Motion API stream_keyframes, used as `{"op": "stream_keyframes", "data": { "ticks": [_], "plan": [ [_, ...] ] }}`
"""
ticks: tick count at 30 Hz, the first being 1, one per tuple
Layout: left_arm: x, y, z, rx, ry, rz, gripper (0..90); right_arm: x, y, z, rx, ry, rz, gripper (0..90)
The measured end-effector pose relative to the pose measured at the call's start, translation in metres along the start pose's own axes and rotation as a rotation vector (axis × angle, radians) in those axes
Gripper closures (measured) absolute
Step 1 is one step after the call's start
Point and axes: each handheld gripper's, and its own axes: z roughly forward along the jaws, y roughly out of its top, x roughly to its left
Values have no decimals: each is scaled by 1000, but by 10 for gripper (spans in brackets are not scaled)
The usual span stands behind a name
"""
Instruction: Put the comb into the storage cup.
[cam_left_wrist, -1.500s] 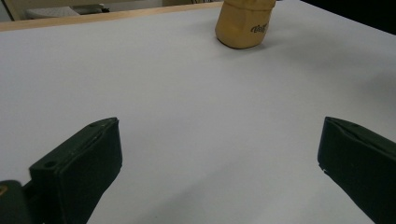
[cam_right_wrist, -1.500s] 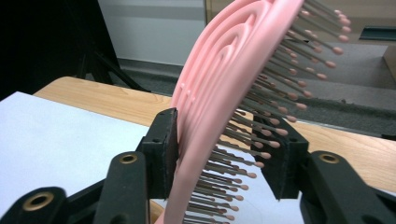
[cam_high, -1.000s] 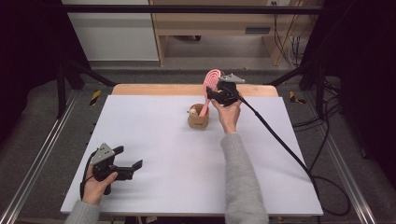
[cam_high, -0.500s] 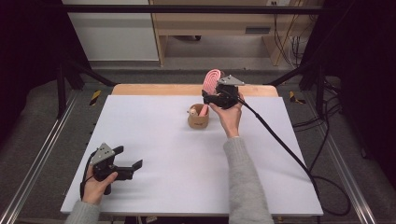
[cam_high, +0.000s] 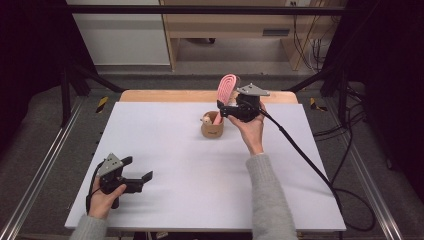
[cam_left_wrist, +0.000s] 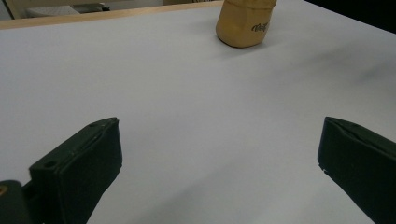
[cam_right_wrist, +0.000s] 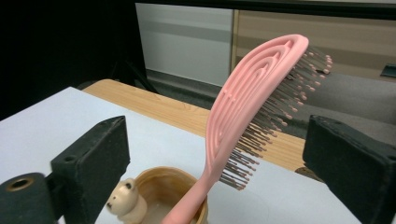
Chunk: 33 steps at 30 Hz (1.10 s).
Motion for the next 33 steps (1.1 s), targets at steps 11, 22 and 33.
{"op": "stream_keyframes", "data": {
  "ticks": [11, 22, 33],
  "plan": [
    [1, -1, 1, 4, 8, -1, 0, 3, 0, -33, -36, 74, -2, 28],
    [1, -1, 0, -2, 8, 1, 0, 5, -4, -65, -47, 167, -23, 18],
    [1, -1, 0, -3, 6, 1, 0, 3, -15, -90, -78, 228, -29, 9]
  ]
}}
